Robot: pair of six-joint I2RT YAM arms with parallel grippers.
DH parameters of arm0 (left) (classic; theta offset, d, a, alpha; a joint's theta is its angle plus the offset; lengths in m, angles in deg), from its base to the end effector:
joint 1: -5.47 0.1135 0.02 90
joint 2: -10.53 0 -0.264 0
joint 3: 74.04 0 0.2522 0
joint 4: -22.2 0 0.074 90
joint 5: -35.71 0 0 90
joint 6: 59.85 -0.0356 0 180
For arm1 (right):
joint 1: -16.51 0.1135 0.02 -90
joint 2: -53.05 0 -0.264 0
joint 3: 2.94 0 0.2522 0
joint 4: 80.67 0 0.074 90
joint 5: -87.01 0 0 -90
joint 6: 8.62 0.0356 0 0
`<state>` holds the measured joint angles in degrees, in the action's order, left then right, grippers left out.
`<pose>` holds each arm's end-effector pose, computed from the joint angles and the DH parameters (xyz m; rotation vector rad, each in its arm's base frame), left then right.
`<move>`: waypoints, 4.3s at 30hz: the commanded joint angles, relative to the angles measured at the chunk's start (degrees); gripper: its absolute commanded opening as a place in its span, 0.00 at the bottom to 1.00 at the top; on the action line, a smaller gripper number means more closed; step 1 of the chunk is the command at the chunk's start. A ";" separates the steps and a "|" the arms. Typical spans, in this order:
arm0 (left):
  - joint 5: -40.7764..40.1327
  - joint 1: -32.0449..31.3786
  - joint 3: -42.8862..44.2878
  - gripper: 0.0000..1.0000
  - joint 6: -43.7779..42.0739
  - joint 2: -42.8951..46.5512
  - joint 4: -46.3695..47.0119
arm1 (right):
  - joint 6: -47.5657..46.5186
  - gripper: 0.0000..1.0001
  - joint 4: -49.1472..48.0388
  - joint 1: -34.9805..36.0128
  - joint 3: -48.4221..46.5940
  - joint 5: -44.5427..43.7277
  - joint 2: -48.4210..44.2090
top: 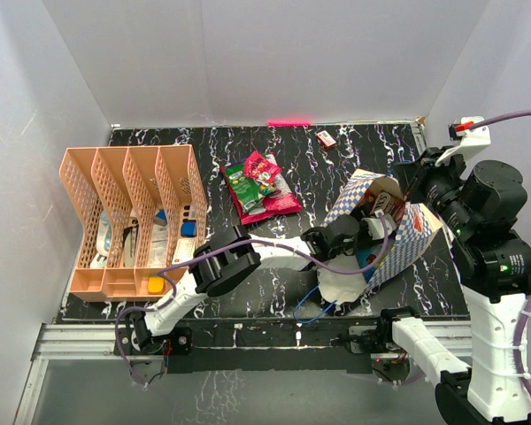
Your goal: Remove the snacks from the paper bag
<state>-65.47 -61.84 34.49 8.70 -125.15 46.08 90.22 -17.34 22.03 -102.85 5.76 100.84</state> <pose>0.2155 -0.4974 0.1767 1.0382 1.2775 -0.4554 0.1036 0.0155 0.4869 -0.0599 1.7739 0.3163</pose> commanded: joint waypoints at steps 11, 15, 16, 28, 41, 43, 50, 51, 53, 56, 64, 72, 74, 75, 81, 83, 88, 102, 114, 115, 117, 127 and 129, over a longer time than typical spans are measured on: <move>3.11 -0.06 -9.00 0.00 2.42 17.84 -1.61 | -1.91 0.08 -9.09 0.00 -0.98 -4.36 -2.68; 5.61 -0.10 -13.88 0.00 6.33 25.02 -5.03 | -1.81 0.08 -10.15 0.03 -0.02 -5.03 -2.96; 6.15 -0.10 -15.11 0.00 7.29 26.53 -5.71 | -1.85 0.08 -10.26 0.02 0.13 -5.22 -3.03; 16.00 -0.70 -22.16 0.00 14.91 44.89 -19.63 | -1.65 0.08 -9.30 0.01 0.46 -7.38 -2.77; 16.94 -0.66 -28.69 0.00 18.33 72.25 -38.08 | -1.65 0.08 -9.76 0.01 2.03 -7.11 -3.77; 15.03 -0.63 -28.86 0.00 17.95 76.42 -40.35 | -1.58 0.08 -10.03 -0.03 2.84 -6.78 -4.12; 4.03 -0.59 -24.76 0.00 14.27 83.58 -53.81 | -1.27 0.08 -10.21 -0.01 3.80 -7.00 -4.46; 1.26 -0.60 -24.45 0.00 13.85 83.92 -55.41 | -1.33 0.08 -10.19 0.02 3.77 -7.18 -4.58; -3.95 -0.67 -24.68 0.00 13.45 84.43 -57.65 | -1.54 0.08 -10.19 0.02 3.71 -7.68 -4.86; -9.54 -0.63 -26.77 0.00 14.92 85.09 -58.74 | -1.68 0.08 -10.36 0.02 3.43 -8.16 -5.08; -12.04 -0.63 -40.94 0.00 21.08 85.06 -52.47 | -1.57 0.08 -10.27 -0.01 1.43 -8.56 -4.87; -23.07 -0.63 -51.60 0.00 22.52 77.96 -40.09 | -2.37 0.07 -8.37 -0.06 0.03 -9.03 -4.73; -25.30 -0.58 -53.38 0.00 20.34 74.90 -36.46 | -2.34 0.08 -8.34 0.01 -0.30 -8.75 -4.63; -27.15 -0.67 -54.02 0.00 19.86 73.62 -34.79 | -2.28 0.08 -8.15 0.02 -0.55 -8.57 -4.49; -36.17 -0.53 -57.26 0.00 18.70 69.14 -28.61 | -2.46 0.08 -6.92 -0.04 -2.05 -8.43 -3.75; -34.98 -0.54 -57.03 0.13 24.37 69.24 -33.49 | -2.68 0.08 -6.91 0.02 -2.36 -8.72 -3.60; -24.63 -0.54 -58.92 0.60 37.42 73.61 -43.01 | -2.15 0.08 -8.19 -0.05 -0.92 -7.90 -3.54; -9.62 -0.45 -47.61 0.84 39.13 83.04 -44.29 | -10.79 0.08 -7.04 0.34 2.05 -1.06 -7.86; 4.67 -0.37 -46.84 0.87 38.64 80.57 -32.22 | -10.45 0.08 -13.38 0.37 14.83 3.05 -22.70; 6.25 -0.37 -46.79 0.88 38.93 80.48 -31.69 | -9.67 0.08 -13.85 0.36 15.47 4.24 -22.40; 10.38 -0.37 -46.77 0.88 39.40 80.07 -30.08 | -8.31 0.08 -14.09 0.37 15.30 6.13 -20.62; 24.94 -0.50 -36.48 0.83 40.59 69.07 -24.88 | 2.99 0.08 -18.67 0.35 10.59 8.52 -8.99; 26.39 -0.59 -34.01 0.82 41.43 66.23 -24.52 | 5.92 0.08 -18.28 0.36 8.23 6.89 -6.43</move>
<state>-45.21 -62.25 -4.83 48.72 -55.58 18.17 89.26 -29.52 22.16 -89.01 12.62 90.85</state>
